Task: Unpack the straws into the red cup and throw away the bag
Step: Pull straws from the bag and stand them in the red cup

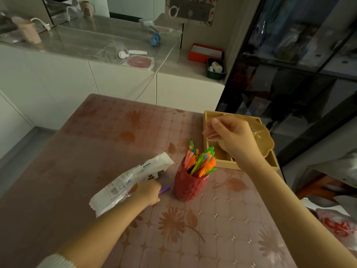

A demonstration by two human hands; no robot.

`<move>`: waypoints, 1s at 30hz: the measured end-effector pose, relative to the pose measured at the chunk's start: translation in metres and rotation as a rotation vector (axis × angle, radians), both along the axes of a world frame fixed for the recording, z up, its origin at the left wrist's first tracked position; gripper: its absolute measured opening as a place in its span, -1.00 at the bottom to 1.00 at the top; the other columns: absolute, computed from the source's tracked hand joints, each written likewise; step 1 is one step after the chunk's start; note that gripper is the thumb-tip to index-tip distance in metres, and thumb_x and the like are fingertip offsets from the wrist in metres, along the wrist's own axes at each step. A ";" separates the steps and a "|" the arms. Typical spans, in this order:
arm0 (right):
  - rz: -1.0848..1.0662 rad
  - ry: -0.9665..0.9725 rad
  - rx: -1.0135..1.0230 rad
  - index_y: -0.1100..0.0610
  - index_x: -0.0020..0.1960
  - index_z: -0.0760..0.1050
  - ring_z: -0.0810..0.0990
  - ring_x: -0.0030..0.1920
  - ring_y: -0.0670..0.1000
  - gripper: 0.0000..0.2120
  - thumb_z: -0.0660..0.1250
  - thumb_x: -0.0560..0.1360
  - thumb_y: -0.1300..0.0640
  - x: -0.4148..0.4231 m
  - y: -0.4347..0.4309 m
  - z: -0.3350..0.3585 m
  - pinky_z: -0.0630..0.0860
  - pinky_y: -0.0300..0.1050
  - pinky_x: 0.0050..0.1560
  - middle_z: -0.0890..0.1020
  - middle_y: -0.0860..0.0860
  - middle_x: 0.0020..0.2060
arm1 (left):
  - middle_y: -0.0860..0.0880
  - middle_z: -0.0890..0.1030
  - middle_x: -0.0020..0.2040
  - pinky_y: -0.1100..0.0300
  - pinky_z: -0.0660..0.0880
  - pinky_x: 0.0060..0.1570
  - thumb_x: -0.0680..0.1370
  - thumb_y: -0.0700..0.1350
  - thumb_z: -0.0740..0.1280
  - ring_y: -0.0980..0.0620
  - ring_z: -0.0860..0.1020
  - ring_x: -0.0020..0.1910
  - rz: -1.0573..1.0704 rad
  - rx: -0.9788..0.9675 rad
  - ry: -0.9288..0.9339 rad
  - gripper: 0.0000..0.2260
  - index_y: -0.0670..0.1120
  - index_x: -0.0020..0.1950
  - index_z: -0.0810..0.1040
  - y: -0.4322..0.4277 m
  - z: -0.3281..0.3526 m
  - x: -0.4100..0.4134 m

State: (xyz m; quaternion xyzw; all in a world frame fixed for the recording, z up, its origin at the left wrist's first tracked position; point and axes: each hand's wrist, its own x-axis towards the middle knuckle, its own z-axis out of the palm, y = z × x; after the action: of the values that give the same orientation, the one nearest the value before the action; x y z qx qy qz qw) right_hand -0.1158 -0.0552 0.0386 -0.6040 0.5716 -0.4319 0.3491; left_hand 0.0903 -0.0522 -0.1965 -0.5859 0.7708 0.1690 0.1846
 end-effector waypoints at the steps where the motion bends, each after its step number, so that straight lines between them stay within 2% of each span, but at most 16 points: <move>1: 0.004 0.007 0.005 0.13 -0.06 0.59 0.67 -0.22 -0.09 -0.82 0.21 0.59 0.18 -0.002 0.002 -0.002 0.62 -0.27 -0.14 0.68 0.01 -0.26 | -0.12 0.58 0.07 0.12 0.47 0.00 0.49 -0.07 0.32 -0.12 0.55 0.05 0.005 -0.007 0.001 -0.73 -0.19 0.12 0.51 -0.004 -0.012 -0.004; 3: 0.006 0.015 0.023 0.10 -0.07 0.59 0.66 -0.25 -0.12 -0.82 0.21 0.58 0.19 -0.006 0.005 -0.006 0.61 -0.28 -0.14 0.68 -0.02 -0.27 | -0.16 0.53 0.21 0.13 0.41 0.17 0.53 -0.13 0.26 -0.09 0.48 0.18 0.071 -0.013 0.102 -0.70 -0.21 0.22 0.46 -0.013 -0.029 -0.008; 5: -0.025 0.018 0.043 0.06 -0.09 0.59 0.67 -0.24 -0.11 -0.81 0.21 0.58 0.18 -0.011 0.008 -0.010 0.62 -0.25 -0.14 0.69 -0.02 -0.27 | -0.16 0.45 0.32 0.16 0.34 0.26 0.55 -0.13 0.21 -0.04 0.42 0.27 0.011 -0.039 0.163 -0.65 -0.21 0.32 0.38 -0.022 -0.041 -0.010; 6: -0.047 0.027 0.042 0.06 -0.08 0.59 0.66 -0.23 -0.11 -0.82 0.22 0.58 0.17 -0.014 0.008 -0.012 0.62 -0.25 -0.14 0.69 -0.02 -0.27 | -0.17 0.49 0.27 0.16 0.36 0.22 0.56 -0.13 0.20 -0.05 0.45 0.23 -0.001 -0.056 0.209 -0.68 -0.21 0.27 0.42 -0.022 -0.038 -0.006; 8: -0.083 0.068 0.008 0.07 -0.05 0.59 0.65 -0.21 -0.13 -0.84 0.23 0.58 0.16 -0.019 0.009 -0.014 0.59 -0.27 -0.13 0.69 -0.04 -0.24 | -0.15 0.61 0.00 0.14 0.44 0.00 0.52 -0.17 0.21 -0.09 0.55 0.02 0.048 -0.132 0.308 -0.82 -0.20 0.02 0.54 -0.022 -0.003 -0.001; 10: -0.089 0.143 -0.052 0.02 -0.01 0.58 0.61 -0.17 -0.19 -0.87 0.25 0.56 0.14 -0.021 0.011 -0.014 0.54 -0.35 -0.14 0.66 -0.14 -0.21 | -0.06 0.62 -0.19 0.10 0.49 -0.12 0.46 -0.18 0.26 -0.05 0.59 -0.14 0.176 -0.209 0.521 -0.92 -0.12 -0.14 0.55 -0.027 0.048 0.006; 12: -0.050 0.259 -0.098 -0.04 0.03 0.55 0.58 -0.16 -0.24 -0.89 0.28 0.55 0.10 -0.017 0.014 -0.011 0.49 -0.41 -0.17 0.61 -0.25 -0.18 | -0.01 0.63 -0.24 0.13 0.52 -0.18 0.45 -0.19 0.38 0.03 0.59 -0.23 0.311 -0.229 0.822 -0.98 -0.08 -0.16 0.56 -0.036 0.112 0.007; 13: -0.015 0.291 -0.102 -0.03 0.07 0.55 0.58 -0.16 -0.25 -0.86 0.30 0.54 0.09 -0.012 0.016 -0.009 0.50 -0.41 -0.18 0.60 -0.26 -0.17 | 0.01 0.64 -0.24 0.19 0.52 -0.23 0.43 -0.20 0.42 0.07 0.59 -0.26 0.376 -0.205 0.992 -0.94 -0.07 -0.16 0.57 -0.037 0.144 0.006; 15: 0.088 0.262 -0.057 0.03 0.18 0.53 0.62 -0.18 -0.24 -0.75 0.34 0.51 0.07 0.000 0.018 -0.005 0.54 -0.39 -0.18 0.62 -0.22 -0.16 | 0.01 0.64 -0.26 0.28 0.49 -0.35 0.37 -0.24 0.45 0.11 0.58 -0.33 0.418 -0.110 1.306 -0.89 -0.07 -0.18 0.58 -0.031 0.199 0.002; 17: 0.189 0.181 0.007 0.07 0.23 0.50 0.64 -0.26 -0.22 -0.68 0.37 0.48 0.10 0.013 0.020 0.001 0.54 -0.40 -0.27 0.67 -0.13 -0.17 | -0.02 0.64 -0.29 0.32 0.46 -0.44 0.35 -0.27 0.45 0.11 0.57 -0.36 0.355 -0.052 1.459 -0.88 -0.11 -0.18 0.58 -0.024 0.233 -0.010; 19: 0.221 0.127 0.019 0.13 0.16 0.53 0.65 -0.36 -0.15 -0.74 0.39 0.48 0.17 0.022 0.021 0.007 0.50 -0.39 -0.38 0.70 0.00 -0.22 | -0.03 0.65 -0.30 0.34 0.44 -0.48 0.33 -0.28 0.46 0.09 0.59 -0.36 0.283 -0.067 1.471 -0.86 -0.11 -0.19 0.59 -0.019 0.248 -0.026; 21: 0.185 0.065 0.010 0.19 0.09 0.54 0.63 -0.42 -0.16 -0.82 0.38 0.48 0.24 0.021 0.024 0.014 0.49 -0.39 -0.42 0.70 0.06 -0.26 | -0.06 0.65 -0.26 0.32 0.48 -0.45 0.34 -0.26 0.46 0.02 0.59 -0.31 0.240 -0.070 1.494 -0.85 -0.11 -0.14 0.59 -0.017 0.255 -0.036; 24: 0.019 -0.075 -0.135 0.21 0.05 0.52 0.62 -0.44 -0.16 -0.87 0.34 0.50 0.25 0.003 0.027 0.030 0.52 -0.34 -0.44 0.68 0.06 -0.28 | -0.06 0.65 -0.06 0.25 0.56 -0.14 0.36 -0.10 0.42 0.02 0.62 -0.10 0.223 -0.062 1.526 -0.75 -0.07 0.02 0.56 -0.020 0.251 -0.028; 25: -0.053 -0.100 -0.233 0.21 0.04 0.50 0.63 -0.41 -0.11 -0.88 0.33 0.51 0.23 -0.004 0.027 0.035 0.55 -0.30 -0.41 0.68 0.06 -0.26 | 0.00 0.64 -0.01 0.22 0.54 -0.03 0.36 -0.03 0.41 0.07 0.61 -0.03 0.241 -0.114 1.453 -0.71 -0.02 0.05 0.54 -0.024 0.241 -0.022; 27: -0.132 -0.076 -0.371 0.21 0.02 0.48 0.66 -0.33 -0.06 -0.90 0.31 0.52 0.20 -0.014 0.026 0.039 0.59 -0.26 -0.35 0.67 0.04 -0.22 | 0.06 0.61 0.04 0.24 0.47 0.05 0.40 0.03 0.41 0.12 0.57 0.00 0.283 -0.260 1.147 -0.69 0.00 0.11 0.52 -0.032 0.204 -0.007; 30: -0.089 0.084 -0.266 0.14 -0.03 0.46 0.66 -0.29 -0.09 -0.95 0.31 0.51 0.19 -0.011 0.018 0.022 0.61 -0.25 -0.32 0.66 0.03 -0.22 | -0.02 0.52 0.21 0.14 0.40 0.10 0.42 0.08 0.40 -0.01 0.48 0.17 0.333 -0.321 0.643 -0.53 -0.04 0.27 0.43 -0.041 0.135 0.015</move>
State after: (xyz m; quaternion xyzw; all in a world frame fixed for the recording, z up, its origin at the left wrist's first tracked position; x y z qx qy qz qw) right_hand -0.1263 -0.0368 0.0603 -0.6368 0.5496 -0.4931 0.2221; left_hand 0.1049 -0.0929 -0.0618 -0.6416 0.7001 0.2490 -0.1902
